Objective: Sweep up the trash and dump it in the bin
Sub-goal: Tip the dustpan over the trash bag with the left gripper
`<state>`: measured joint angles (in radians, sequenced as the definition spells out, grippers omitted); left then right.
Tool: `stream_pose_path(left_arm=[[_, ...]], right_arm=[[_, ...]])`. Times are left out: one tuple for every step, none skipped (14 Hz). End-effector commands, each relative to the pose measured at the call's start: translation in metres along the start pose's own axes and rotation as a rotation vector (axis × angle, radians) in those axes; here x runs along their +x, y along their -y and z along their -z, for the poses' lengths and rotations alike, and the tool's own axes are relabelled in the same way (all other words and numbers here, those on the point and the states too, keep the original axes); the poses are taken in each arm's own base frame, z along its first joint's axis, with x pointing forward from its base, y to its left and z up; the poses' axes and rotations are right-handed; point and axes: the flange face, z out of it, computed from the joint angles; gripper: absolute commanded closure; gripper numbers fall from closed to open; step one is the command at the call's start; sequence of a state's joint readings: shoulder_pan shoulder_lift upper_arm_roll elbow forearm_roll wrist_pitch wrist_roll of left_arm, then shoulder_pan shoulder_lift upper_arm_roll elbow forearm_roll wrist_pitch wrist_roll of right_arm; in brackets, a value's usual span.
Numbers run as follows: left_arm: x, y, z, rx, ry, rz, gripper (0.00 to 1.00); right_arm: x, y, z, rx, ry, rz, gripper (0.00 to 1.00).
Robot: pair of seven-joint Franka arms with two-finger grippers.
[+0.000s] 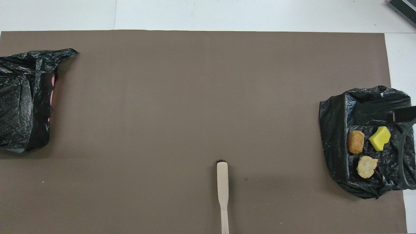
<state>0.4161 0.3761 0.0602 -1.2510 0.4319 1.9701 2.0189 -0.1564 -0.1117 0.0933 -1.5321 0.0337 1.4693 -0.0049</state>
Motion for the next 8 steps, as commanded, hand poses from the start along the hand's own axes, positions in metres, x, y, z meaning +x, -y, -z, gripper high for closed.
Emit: stream_pose_path(left_arm=[[0.031, 0.022, 0.009, -0.013, 0.1, 0.023, 1.0], [0.043, 0.026, 0.007, -0.031, 0.141, 0.036, 1.0], [0.061, 0.029, 0.003, -0.056, 0.19, 0.046, 1.0], [0.074, 0.024, 0.002, -0.068, 0.225, 0.066, 1.0], [0.083, 0.019, 0.004, -0.07, 0.259, 0.091, 1.0], [0.096, 0.018, 0.009, -0.07, 0.298, 0.091, 1.0], [0.108, 0.019, 0.017, -0.065, 0.347, 0.078, 1.0], [0.112, 0.017, 0.021, -0.077, 0.418, 0.062, 1.0]], right_arm=[[-0.005, -0.001, 0.002, -0.004, 0.0, 0.007, 0.0], [-0.005, -0.001, 0.002, -0.004, 0.0, 0.007, 0.0], [-0.005, -0.001, 0.002, -0.004, 0.0, 0.007, 0.0], [-0.005, -0.001, 0.002, -0.004, 0.0, 0.007, 0.0], [-0.005, -0.001, 0.002, -0.004, 0.001, 0.009, 0.0], [-0.005, -0.001, 0.002, -0.004, 0.001, 0.009, 0.0], [-0.004, 0.0, 0.001, -0.006, 0.003, 0.01, 0.0], [-0.004, 0.002, 0.001, -0.014, 0.003, 0.014, 0.0]])
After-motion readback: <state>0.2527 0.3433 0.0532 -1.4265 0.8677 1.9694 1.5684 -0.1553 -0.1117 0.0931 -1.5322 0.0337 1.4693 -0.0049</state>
